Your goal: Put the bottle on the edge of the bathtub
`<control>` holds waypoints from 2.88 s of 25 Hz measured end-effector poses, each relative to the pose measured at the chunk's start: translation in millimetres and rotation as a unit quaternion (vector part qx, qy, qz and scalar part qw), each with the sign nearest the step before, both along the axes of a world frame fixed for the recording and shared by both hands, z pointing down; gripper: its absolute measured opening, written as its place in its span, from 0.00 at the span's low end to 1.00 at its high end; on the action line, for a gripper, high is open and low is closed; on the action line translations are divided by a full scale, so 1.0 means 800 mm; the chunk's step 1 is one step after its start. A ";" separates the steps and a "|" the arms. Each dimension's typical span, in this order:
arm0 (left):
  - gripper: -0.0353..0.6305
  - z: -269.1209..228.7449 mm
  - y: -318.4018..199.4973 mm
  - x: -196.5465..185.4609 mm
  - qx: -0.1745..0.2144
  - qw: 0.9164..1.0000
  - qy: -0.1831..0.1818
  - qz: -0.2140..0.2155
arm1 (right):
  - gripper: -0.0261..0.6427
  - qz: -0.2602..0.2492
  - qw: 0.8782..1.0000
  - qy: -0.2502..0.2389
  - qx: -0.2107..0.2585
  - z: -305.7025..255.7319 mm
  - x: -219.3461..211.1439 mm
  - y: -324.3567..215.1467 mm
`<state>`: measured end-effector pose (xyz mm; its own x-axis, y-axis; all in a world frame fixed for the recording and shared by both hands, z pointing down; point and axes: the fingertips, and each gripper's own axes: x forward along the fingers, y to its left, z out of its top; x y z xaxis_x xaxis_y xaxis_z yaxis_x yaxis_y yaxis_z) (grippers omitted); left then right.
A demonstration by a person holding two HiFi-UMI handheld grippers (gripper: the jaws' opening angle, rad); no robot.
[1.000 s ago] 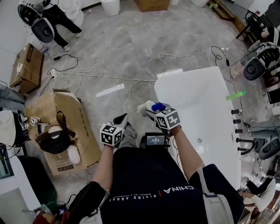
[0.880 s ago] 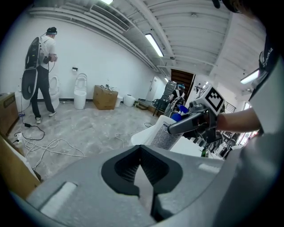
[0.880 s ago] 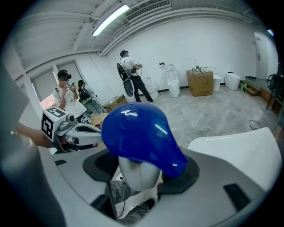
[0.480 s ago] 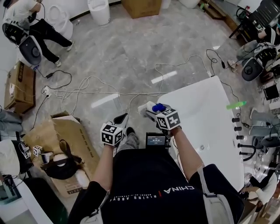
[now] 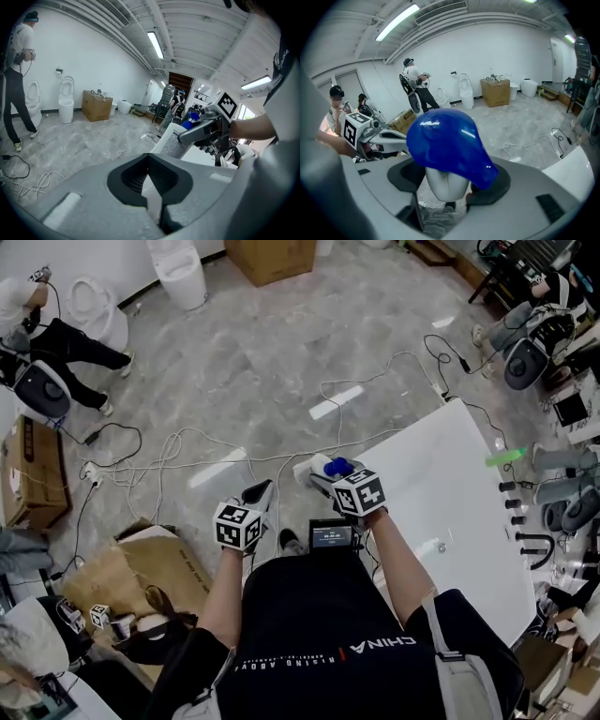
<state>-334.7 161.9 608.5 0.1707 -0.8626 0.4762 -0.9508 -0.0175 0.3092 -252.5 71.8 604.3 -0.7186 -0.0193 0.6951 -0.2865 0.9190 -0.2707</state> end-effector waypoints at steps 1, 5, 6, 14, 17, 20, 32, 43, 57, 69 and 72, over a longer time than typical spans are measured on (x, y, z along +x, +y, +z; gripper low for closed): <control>0.07 0.001 -0.006 -0.003 0.000 1.000 0.001 0.005 | 0.45 0.005 1.000 0.001 0.000 0.000 -0.002 -0.006; 0.07 0.008 -0.029 -0.012 -0.008 1.000 0.009 0.028 | 0.45 0.029 1.000 0.004 -0.003 0.002 -0.009 -0.028; 0.07 0.011 -0.037 -0.015 -0.009 0.999 0.010 0.033 | 0.45 0.034 0.999 0.006 -0.005 0.004 -0.011 -0.035; 0.07 0.023 -0.133 -0.054 -0.025 0.996 0.001 0.083 | 0.45 0.075 0.997 0.006 -0.020 0.023 -0.043 -0.122; 0.07 0.020 -0.183 -0.071 -0.030 0.993 -0.004 0.111 | 0.45 0.099 0.995 0.003 -0.025 0.023 -0.058 -0.165; 0.07 0.014 -0.243 -0.080 -0.030 0.990 -0.010 0.134 | 0.45 0.122 0.992 -0.002 -0.027 0.018 -0.063 -0.217; 0.07 -0.007 -0.425 -0.066 -0.025 0.971 -0.027 0.236 | 0.45 0.233 0.972 -0.016 -0.026 0.005 -0.025 -0.372; 0.07 -0.002 -0.566 -0.007 -0.036 0.926 -0.026 0.374 | 0.45 0.379 0.924 -0.037 -0.042 0.003 0.042 -0.470; 0.07 -0.005 -0.736 0.044 -0.029 0.849 -0.020 0.528 | 0.45 0.533 0.845 -0.019 -0.037 0.003 0.091 -0.580; 0.07 0.014 -0.796 0.089 -0.045 0.814 -0.004 0.579 | 0.45 0.608 0.793 -0.005 -0.040 -0.002 0.148 -0.611; 0.07 0.017 -0.819 0.113 -0.044 0.814 -0.001 0.579 | 0.45 0.616 0.787 -0.002 -0.046 0.012 0.169 -0.627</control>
<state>-244.2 -493.5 621.9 0.8440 -0.0857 0.5294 -0.3127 -0.8807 0.3559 -117.5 -429.7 614.1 -0.1968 -0.6523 0.7320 -0.9430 -0.0785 -0.3235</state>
